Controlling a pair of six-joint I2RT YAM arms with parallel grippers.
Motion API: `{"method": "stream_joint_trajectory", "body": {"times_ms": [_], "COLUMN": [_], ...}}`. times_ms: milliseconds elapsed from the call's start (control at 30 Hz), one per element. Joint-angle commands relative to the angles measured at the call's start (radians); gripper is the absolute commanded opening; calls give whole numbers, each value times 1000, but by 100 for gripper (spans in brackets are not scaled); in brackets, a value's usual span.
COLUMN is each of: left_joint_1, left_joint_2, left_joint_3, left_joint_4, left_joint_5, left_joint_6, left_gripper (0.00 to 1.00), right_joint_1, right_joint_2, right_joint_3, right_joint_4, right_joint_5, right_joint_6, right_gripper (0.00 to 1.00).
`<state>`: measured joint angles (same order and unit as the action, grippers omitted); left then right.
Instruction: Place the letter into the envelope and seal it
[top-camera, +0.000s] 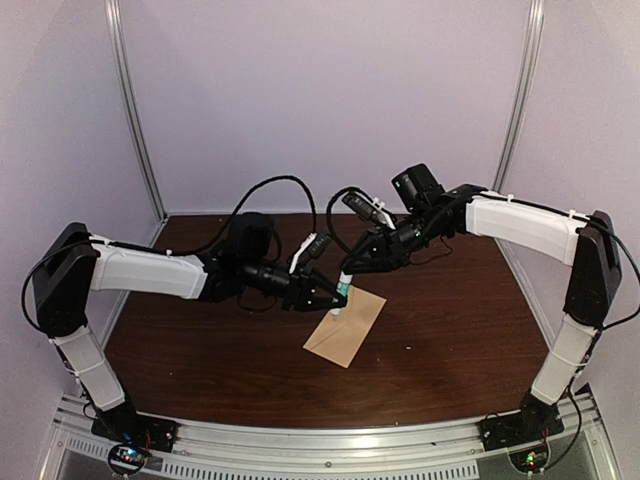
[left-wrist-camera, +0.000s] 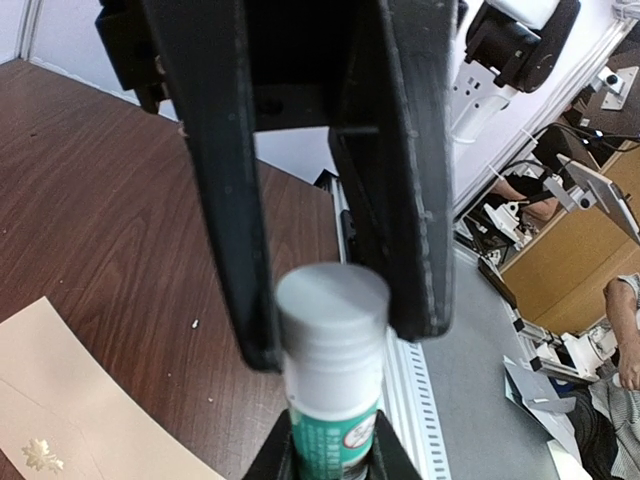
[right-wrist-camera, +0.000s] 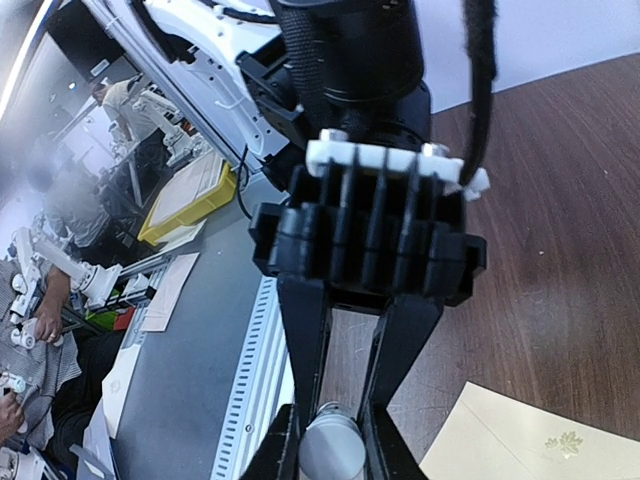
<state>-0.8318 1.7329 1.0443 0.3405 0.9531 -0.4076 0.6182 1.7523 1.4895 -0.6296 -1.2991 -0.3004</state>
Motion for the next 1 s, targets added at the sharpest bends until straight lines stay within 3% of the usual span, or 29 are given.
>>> {"method": "stream_joint_trajectory", "body": {"times_ms": [0, 233, 467, 800, 967], "left_joint_1": [10, 9, -13, -52, -56], "left_joint_2": [-69, -169, -123, -81, -82], "left_joint_3": [-8, -20, 24, 115, 102], "left_joint_4": [83, 55, 16, -71, -108], "left_joint_5": [-161, -442, -740, -825, -937], "left_joint_6": [-19, 4, -76, -88, -114], "left_gripper": [0, 0, 0, 0, 0], "right_joint_1": [26, 26, 21, 11, 14], "right_joint_2": [-9, -8, 0, -75, -56], "right_joint_3": [-49, -103, -75, -134, -127], "right_joint_4": [98, 268, 253, 286, 311], "right_joint_5": [128, 329, 601, 694, 714], "right_joint_6": [85, 350, 445, 474, 540], "right_gripper": [15, 6, 6, 5, 9]}}
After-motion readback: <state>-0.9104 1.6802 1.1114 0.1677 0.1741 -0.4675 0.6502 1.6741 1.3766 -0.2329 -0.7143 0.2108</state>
